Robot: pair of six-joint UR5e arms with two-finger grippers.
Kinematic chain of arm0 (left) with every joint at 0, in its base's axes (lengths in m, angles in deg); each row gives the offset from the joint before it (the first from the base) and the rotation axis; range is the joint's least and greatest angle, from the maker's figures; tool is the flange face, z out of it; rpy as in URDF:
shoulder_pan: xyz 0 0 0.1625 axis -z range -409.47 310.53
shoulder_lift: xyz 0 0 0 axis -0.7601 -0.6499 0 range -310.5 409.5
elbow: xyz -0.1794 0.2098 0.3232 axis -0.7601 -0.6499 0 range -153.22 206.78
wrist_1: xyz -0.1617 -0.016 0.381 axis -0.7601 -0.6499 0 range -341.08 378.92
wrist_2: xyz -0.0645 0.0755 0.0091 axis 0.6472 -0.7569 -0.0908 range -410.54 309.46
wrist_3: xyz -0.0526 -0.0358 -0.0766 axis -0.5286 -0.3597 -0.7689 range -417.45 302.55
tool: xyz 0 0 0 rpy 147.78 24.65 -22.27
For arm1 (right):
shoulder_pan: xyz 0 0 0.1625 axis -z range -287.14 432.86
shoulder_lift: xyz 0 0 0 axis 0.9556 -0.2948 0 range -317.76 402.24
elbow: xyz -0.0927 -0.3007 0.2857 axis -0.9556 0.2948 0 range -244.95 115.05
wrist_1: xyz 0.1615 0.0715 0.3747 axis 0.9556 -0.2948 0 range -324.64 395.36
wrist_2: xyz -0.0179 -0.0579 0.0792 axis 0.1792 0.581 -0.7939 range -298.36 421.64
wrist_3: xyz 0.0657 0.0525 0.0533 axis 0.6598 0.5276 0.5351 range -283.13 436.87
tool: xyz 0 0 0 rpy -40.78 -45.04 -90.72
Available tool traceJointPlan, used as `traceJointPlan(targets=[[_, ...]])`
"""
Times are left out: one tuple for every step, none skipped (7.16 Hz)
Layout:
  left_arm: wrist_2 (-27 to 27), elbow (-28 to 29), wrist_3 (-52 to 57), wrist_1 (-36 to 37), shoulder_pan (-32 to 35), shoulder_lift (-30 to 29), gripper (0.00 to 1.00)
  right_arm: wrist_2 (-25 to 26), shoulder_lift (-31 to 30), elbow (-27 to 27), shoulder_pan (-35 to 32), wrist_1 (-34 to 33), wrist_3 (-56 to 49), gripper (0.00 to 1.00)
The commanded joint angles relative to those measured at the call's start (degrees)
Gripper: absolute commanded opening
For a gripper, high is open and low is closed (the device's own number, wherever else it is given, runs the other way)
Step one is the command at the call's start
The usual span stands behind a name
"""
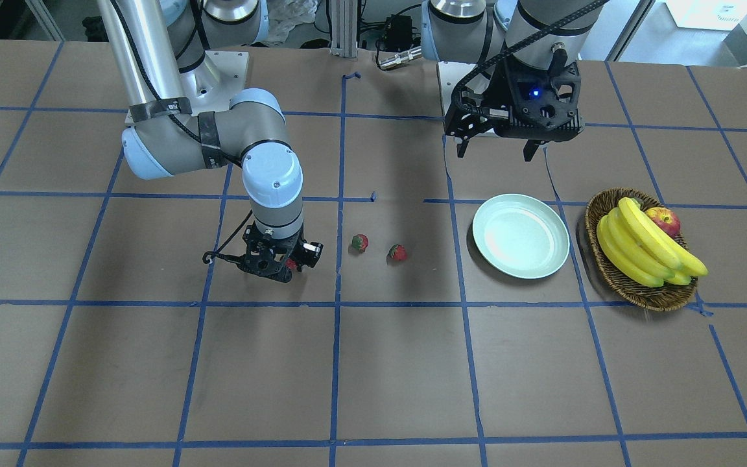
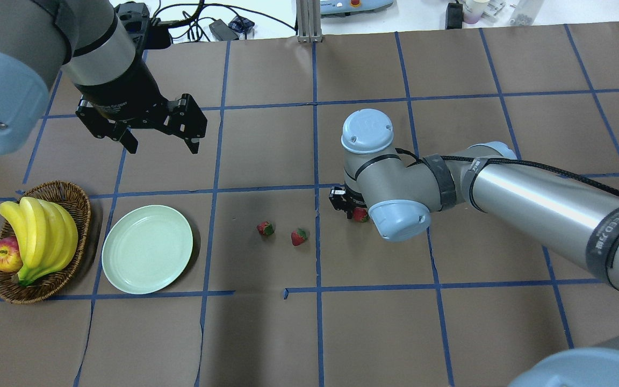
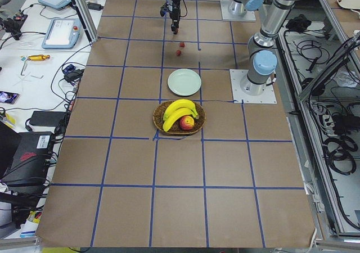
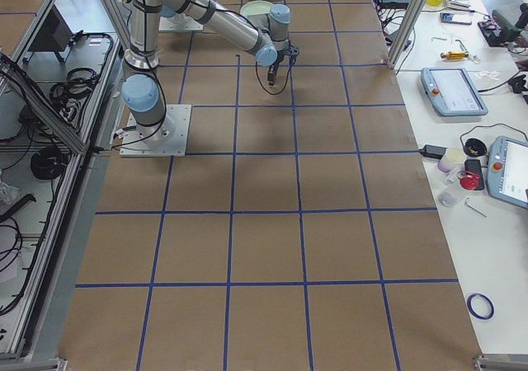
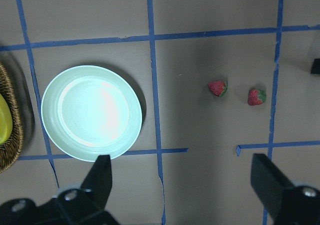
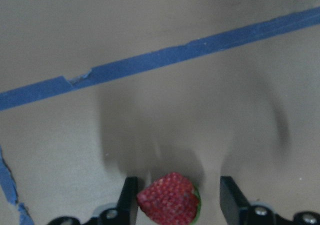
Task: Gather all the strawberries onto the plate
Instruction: 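Reach the right gripper to the last strawberry and grasp it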
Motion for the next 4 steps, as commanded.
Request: traceJointPlan(targets=[[0.0,0.0,-0.1,-0.1,0.0,0.0,1.0,-0.1,-0.2,0.6,0.0,-0.3,0.0,0.12],[0.0,0.0,-0.1,-0.1,0.0,0.0,1.0,-0.1,-0.2,0.7,0.0,-0.3,0.0,0.0],[0.0,0.0,-0.1,0.0,0.0,0.0,1.0,-0.2,-0.4,1.2,0.0,-0.6,0.1,0.0],[0.1,0.0,-0.2,-0.1,0.0,0.0,1.0,-3.5,-0.8,2.0,-0.3,-1.4,0.2,0.0]])
